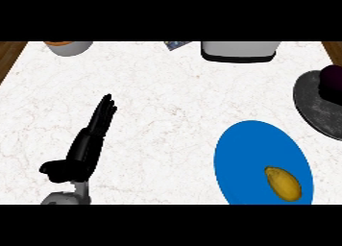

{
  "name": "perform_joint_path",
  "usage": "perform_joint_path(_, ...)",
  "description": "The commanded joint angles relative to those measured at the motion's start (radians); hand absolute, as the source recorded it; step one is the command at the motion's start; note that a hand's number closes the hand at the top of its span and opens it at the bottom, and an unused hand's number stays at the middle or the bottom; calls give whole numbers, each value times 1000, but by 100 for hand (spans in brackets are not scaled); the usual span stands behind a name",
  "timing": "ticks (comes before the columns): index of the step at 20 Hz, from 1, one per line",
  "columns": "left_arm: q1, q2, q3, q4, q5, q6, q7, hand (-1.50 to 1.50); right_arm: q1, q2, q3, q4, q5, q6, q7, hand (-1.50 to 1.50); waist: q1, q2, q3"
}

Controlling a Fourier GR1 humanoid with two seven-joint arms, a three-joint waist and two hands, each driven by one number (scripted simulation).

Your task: Pick the eggplant from the plate and place it in the pan

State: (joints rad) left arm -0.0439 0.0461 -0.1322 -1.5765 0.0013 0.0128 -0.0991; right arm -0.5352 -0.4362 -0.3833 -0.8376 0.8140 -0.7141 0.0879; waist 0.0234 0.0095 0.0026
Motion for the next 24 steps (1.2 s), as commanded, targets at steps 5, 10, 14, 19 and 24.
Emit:
perform_joint_path(5, -8, 20, 23, 23, 23, -38, -17, 0, -128, -157, -159, 352, -180, -38, -333, 150, 14, 7, 2)
perform_joint_path(10, -13, -20, -23, 21, -2, -18, -19, 0, -143, -203, -85, 539, -88, 211, -140, -150, 45, 22, 0)
perform_joint_path(14, -24, -30, -51, 5, -27, -8, -2, 0, -202, -193, -113, 598, -146, 379, -199, -150, 56, 23, 6)
perform_joint_path(19, -35, -20, -21, -22, -5, -8, 19, 0, -187, -205, -160, 620, -188, 382, -338, -150, 52, 23, 8)
perform_joint_path(24, -16, -25, -27, -7, -7, -11, 0, 0, -223, -169, -274, 570, -307, 309, -468, -150, 39, 17, 6)
